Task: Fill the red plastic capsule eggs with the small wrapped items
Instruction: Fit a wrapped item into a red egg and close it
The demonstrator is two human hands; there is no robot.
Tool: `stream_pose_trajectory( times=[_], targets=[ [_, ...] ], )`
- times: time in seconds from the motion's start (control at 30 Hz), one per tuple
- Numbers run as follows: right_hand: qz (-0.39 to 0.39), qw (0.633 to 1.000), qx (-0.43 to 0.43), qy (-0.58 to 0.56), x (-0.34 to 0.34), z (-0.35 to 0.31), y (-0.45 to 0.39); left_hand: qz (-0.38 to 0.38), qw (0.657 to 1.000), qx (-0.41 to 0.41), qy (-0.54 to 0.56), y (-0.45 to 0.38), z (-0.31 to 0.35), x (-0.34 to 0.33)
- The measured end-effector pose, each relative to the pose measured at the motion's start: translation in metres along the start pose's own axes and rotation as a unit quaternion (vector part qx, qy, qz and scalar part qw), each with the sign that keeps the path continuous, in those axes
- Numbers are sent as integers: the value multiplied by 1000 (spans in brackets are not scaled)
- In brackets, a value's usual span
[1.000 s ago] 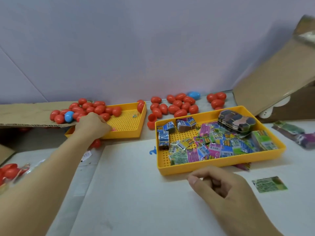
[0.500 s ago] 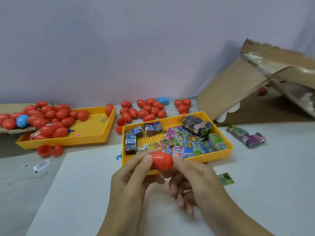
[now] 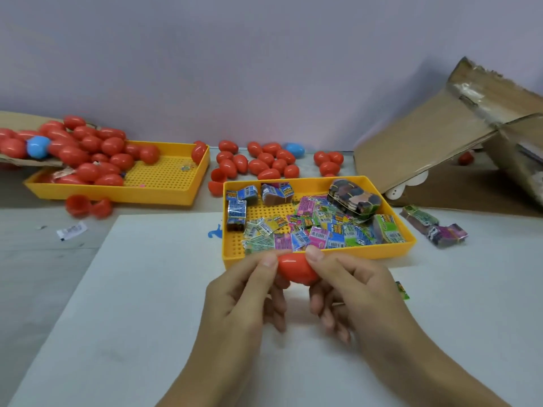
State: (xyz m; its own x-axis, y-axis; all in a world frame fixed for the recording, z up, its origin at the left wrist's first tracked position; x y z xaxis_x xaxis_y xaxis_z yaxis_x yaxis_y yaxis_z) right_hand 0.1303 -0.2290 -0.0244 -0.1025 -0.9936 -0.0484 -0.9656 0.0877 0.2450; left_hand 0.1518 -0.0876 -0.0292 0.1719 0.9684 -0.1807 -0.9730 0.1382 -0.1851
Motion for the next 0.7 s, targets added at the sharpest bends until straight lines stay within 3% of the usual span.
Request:
stream_pose_trajectory(
  times=[0.3,0.7],
  targets=[
    [20,997,59,40,-4,-4,6,2,997,58,45,1,-3,0],
    [-4,993,115,36,-8,-4,7,22,996,48,67,0,-1,2]
  ],
)
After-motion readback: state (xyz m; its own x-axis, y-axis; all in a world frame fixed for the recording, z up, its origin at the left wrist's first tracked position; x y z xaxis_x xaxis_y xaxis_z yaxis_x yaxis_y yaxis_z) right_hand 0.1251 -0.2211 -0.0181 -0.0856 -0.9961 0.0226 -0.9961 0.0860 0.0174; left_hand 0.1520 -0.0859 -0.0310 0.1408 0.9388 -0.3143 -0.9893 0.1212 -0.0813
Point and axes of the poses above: each hand's wrist, its own y-axis away from the middle knuckle, its own x-axis out of the back of the hand, z = x × y, the point moved 8 cm from there along -y, towards the middle knuckle, and after that the axes turned 6 degrees about -x, right-handed, at the moved point
